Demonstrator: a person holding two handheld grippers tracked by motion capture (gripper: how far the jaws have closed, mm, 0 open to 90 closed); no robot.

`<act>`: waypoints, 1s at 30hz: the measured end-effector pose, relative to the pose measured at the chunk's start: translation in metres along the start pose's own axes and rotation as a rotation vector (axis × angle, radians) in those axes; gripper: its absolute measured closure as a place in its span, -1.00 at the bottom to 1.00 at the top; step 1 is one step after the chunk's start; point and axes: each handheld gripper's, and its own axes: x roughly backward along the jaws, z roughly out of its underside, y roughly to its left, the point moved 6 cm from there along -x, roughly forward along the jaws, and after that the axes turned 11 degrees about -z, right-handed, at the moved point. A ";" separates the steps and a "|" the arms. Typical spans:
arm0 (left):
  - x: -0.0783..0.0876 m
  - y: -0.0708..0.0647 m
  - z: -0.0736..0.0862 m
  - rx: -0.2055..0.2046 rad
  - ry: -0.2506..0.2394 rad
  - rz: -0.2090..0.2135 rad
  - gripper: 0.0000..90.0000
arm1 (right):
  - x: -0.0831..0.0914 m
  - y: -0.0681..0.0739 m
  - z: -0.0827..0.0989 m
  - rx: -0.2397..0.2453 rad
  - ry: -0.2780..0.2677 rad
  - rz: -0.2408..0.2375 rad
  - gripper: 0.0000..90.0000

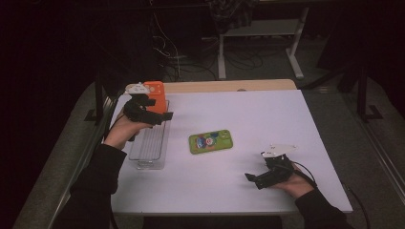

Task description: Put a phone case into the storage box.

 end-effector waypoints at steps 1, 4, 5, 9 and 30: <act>0.000 -0.005 0.001 -0.008 -0.005 0.009 -0.96 | 0.000 0.000 0.000 -0.004 0.004 -0.004 -1.00; 0.000 -0.018 0.006 -0.013 -0.008 0.036 -0.96 | -0.001 0.000 0.000 0.000 0.006 -0.005 -1.00; 0.000 -0.022 0.008 -0.028 -0.005 0.040 -0.96 | -0.001 0.000 -0.001 0.003 0.007 -0.007 -1.00; -0.001 -0.038 0.013 -0.045 -0.002 0.070 -0.96 | -0.001 0.000 -0.001 0.005 0.004 -0.008 -1.00; -0.017 -0.102 0.036 -0.122 0.045 0.162 -0.72 | 0.003 0.002 -0.002 0.008 0.000 -0.009 -1.00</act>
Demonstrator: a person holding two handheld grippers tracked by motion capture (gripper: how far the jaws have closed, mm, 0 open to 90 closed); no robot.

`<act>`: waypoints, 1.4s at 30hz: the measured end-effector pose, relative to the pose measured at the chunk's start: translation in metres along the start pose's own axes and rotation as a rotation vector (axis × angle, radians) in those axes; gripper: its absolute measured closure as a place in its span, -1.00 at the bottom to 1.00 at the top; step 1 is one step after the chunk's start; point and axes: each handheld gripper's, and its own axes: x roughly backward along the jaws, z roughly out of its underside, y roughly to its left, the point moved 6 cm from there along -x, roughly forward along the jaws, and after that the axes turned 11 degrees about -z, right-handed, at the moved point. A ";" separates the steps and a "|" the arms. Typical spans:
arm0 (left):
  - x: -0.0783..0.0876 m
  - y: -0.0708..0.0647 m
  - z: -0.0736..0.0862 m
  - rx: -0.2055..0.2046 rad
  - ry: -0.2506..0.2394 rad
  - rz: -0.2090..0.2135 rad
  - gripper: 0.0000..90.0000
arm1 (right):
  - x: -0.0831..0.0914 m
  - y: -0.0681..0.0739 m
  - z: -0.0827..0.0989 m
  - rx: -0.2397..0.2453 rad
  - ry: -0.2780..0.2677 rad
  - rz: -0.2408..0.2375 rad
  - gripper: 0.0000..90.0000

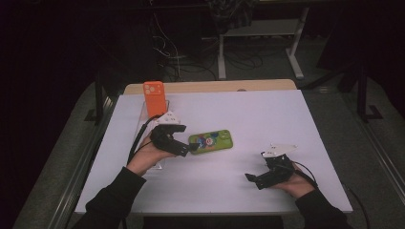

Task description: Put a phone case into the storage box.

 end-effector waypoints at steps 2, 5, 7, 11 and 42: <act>-0.006 -0.001 0.000 -0.004 0.009 -0.002 -0.64 | 0.000 0.000 0.000 -0.001 0.002 0.001 -1.00; -0.015 -0.001 -0.001 -0.003 0.017 -0.022 -0.41 | 0.000 0.000 0.001 0.002 0.003 0.001 -1.00; -0.020 0.001 -0.002 -0.004 0.025 -0.043 -0.22 | 0.001 0.001 0.001 -0.003 0.006 -0.002 -1.00; -0.034 0.005 -0.003 -0.012 0.064 -0.091 0.17 | 0.001 0.000 0.001 -0.002 0.004 -0.001 -1.00; -0.110 0.047 0.011 0.114 0.220 -0.283 0.99 | 0.003 0.000 0.002 0.003 0.004 -0.014 -1.00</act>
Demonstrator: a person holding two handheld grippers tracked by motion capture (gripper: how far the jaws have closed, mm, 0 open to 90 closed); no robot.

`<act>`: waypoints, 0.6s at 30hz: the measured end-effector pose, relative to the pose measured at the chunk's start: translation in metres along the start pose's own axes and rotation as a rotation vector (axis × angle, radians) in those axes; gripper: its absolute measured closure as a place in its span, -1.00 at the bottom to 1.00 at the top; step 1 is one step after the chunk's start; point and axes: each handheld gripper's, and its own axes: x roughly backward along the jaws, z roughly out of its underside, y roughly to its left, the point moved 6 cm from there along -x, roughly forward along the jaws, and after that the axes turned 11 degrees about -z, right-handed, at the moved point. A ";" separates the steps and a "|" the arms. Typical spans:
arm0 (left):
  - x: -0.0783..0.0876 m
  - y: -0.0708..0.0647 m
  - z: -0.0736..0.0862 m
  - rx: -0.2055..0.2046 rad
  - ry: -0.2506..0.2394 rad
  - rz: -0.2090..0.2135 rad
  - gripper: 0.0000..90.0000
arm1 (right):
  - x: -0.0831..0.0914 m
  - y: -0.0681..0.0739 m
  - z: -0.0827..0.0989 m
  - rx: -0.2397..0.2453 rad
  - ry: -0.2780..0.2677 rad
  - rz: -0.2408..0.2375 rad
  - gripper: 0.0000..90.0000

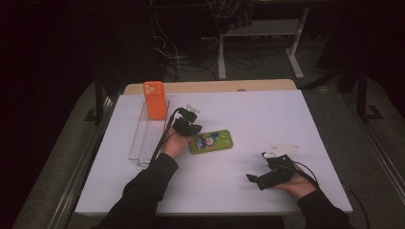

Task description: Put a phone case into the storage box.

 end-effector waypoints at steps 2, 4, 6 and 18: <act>-0.001 0.001 0.001 -0.009 0.013 -0.010 0.99 | 0.000 0.000 0.000 -0.003 -0.001 -0.001 -1.00; -0.001 0.000 0.002 -0.002 0.019 -0.006 0.99 | 0.000 0.000 0.000 -0.002 -0.001 0.000 -1.00; -0.001 -0.001 0.003 0.006 0.026 -0.002 0.99 | 0.000 0.000 0.000 -0.003 -0.003 0.000 -1.00; 0.008 -0.010 0.009 -0.008 0.058 0.032 0.99 | 0.000 0.000 0.000 0.003 -0.002 0.003 -1.00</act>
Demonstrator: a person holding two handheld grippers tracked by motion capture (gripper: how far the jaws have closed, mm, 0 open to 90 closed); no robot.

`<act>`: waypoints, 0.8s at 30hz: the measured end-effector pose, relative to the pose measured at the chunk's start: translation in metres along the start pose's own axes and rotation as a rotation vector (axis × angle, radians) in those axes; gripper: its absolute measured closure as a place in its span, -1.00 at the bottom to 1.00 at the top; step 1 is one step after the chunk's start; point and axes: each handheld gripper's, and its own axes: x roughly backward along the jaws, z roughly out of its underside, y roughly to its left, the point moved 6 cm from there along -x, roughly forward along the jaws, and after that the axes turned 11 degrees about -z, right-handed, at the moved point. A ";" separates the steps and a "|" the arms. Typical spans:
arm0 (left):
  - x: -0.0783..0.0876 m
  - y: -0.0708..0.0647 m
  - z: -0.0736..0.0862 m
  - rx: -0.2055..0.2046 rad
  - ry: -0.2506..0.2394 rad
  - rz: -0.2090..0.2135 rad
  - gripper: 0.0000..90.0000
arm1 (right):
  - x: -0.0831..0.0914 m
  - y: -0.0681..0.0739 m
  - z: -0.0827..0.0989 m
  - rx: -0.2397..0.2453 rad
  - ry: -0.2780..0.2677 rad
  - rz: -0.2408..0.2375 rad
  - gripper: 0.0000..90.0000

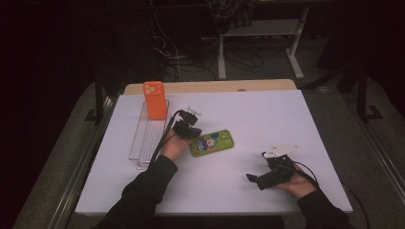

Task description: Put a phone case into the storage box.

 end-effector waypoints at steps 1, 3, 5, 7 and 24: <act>0.002 -0.003 0.002 0.003 0.009 0.014 0.99 | 0.000 0.000 0.000 -0.004 -0.003 -0.001 -1.00; 0.005 -0.007 0.004 -0.013 0.012 0.027 1.00 | 0.000 0.000 0.000 -0.008 -0.002 0.000 -1.00; 0.009 -0.011 0.007 -0.029 0.014 0.045 0.99 | 0.001 0.001 0.000 -0.012 -0.005 -0.001 -1.00; 0.013 -0.016 0.010 -0.039 0.007 0.061 0.99 | 0.001 0.001 0.000 -0.010 -0.004 0.000 -1.00; 0.043 -0.064 0.045 -0.137 0.047 0.271 0.99 | 0.001 0.001 -0.001 -0.005 0.001 0.006 -1.00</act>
